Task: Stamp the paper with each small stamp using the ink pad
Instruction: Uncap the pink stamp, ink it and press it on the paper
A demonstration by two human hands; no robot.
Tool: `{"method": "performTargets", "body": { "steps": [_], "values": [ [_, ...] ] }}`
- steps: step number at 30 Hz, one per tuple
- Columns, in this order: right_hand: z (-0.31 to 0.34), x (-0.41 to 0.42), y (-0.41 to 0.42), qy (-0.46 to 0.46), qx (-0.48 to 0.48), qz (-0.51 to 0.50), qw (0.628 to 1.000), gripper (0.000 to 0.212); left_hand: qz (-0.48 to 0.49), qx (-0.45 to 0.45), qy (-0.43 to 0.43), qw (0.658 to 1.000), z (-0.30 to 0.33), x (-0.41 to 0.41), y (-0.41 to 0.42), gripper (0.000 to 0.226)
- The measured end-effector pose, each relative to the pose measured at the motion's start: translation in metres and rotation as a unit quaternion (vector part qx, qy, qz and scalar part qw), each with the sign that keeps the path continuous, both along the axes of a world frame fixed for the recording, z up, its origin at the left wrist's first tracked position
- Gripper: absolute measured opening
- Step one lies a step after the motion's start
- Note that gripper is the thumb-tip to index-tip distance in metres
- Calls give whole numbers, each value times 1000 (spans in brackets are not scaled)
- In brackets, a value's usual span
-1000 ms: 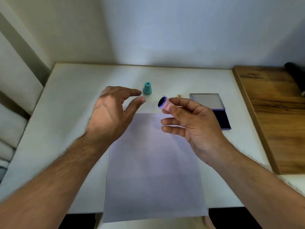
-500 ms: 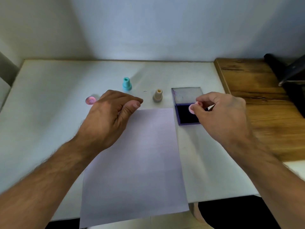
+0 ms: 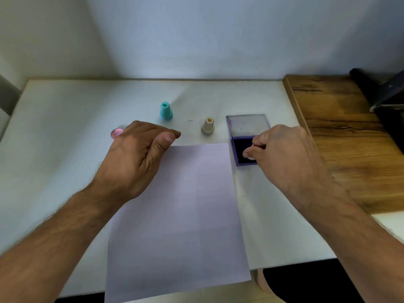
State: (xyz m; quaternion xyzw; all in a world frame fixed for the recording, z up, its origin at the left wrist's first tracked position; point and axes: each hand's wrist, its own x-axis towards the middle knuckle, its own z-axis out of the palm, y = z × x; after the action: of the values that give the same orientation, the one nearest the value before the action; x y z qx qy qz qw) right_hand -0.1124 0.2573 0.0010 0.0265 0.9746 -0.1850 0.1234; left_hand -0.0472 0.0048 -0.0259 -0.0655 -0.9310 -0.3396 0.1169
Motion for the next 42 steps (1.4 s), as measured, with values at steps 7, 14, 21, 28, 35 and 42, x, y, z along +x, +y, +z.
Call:
{"method": "performTargets", "body": {
  "steps": [7,14,21,28,35,42],
  "values": [
    [4,-4,-1,-54,17,-6,998,26,10,7,10,1000,0,3,-7,53],
    [18,7,-4,34,16,19,999,23,25,-8,-6,1000,0,7,-11,47],
    [23,9,-7,18,53,43,997,21,49,-23,-12,998,4,11,-18,48],
    [30,7,-13,-32,52,30,998,25,96,-24,-21,995,5,13,-24,25],
    [28,4,-12,-32,40,8,999,24,99,-41,-37,994,7,16,-26,27],
    [24,8,-9,-5,17,20,1000,31,97,-51,-51,993,7,15,-25,28]
  ]
}}
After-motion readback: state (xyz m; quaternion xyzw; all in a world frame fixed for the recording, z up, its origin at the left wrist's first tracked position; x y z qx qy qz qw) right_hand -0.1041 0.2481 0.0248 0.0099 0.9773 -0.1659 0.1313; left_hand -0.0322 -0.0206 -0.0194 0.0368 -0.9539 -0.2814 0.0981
